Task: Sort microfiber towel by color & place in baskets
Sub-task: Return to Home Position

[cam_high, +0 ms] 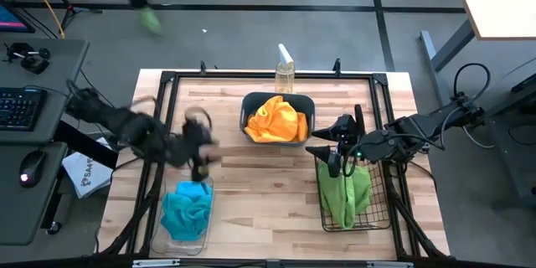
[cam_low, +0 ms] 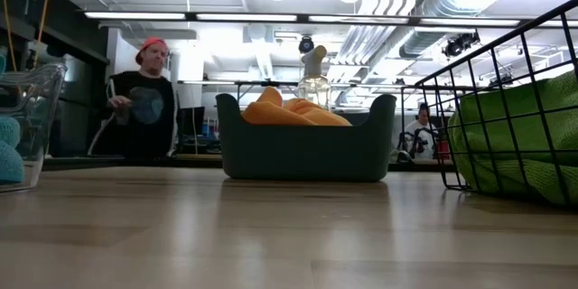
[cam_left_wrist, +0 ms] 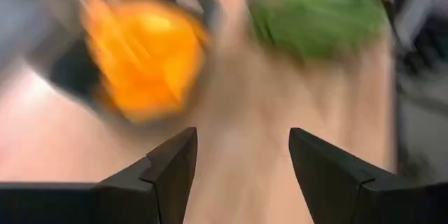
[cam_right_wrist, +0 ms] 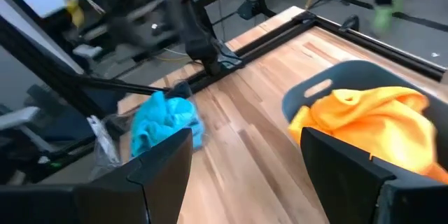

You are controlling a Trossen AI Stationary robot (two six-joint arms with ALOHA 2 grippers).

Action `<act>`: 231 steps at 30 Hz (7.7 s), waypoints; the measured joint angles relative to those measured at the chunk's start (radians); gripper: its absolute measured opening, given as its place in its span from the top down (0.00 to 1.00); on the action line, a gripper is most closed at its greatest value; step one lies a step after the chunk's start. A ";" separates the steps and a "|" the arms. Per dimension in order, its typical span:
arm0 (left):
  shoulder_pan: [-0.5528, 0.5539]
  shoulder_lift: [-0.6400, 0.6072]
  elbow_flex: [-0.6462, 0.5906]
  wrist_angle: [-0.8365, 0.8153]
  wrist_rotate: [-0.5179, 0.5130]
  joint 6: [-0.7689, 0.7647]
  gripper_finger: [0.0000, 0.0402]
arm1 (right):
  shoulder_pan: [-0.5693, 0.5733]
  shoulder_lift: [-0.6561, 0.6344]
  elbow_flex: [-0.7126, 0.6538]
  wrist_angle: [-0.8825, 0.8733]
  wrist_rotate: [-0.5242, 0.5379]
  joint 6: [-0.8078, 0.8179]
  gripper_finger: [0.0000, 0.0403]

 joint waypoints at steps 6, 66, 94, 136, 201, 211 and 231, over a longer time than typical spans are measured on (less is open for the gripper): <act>0.157 -0.143 -0.064 0.246 -0.190 0.347 0.48 | 0.000 -0.006 0.000 0.030 -0.027 -0.074 0.35; 0.300 -1.163 -1.336 1.092 -0.029 0.249 1.00 | -0.244 -1.174 -0.915 0.239 -0.381 -0.316 1.00; 0.300 -1.160 -1.336 1.092 -0.033 0.248 1.00 | -0.382 -1.179 -1.258 0.665 -0.666 -0.541 1.00; 0.300 -1.160 -1.336 1.092 -0.033 0.248 1.00 | -0.382 -1.171 -1.257 0.549 -0.649 -0.316 1.00; 0.300 -1.160 -1.335 1.092 -0.033 0.248 1.00 | -0.382 -1.170 -1.257 0.549 -0.648 -0.316 1.00; 0.300 -1.160 -1.335 1.092 -0.033 0.248 1.00 | -0.382 -1.170 -1.257 0.549 -0.648 -0.316 1.00; 0.300 -1.160 -1.335 1.092 -0.033 0.248 1.00 | -0.382 -1.170 -1.257 0.549 -0.648 -0.317 1.00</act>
